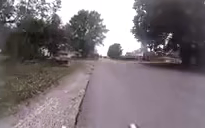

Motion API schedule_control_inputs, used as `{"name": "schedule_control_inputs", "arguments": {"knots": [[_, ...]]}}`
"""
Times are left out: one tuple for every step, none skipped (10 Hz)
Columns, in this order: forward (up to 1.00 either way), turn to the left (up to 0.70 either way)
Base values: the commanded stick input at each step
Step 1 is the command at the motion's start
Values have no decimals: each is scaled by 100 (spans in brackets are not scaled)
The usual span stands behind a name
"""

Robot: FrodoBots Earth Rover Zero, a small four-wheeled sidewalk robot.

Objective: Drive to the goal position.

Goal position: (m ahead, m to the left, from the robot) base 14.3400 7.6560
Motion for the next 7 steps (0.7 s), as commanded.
{"name": "schedule_control_inputs", "arguments": {"knots": [[100, -38], [100, -16], [100, 0], [100, 0], [100, 0], [100, 0], [100, 0]]}}
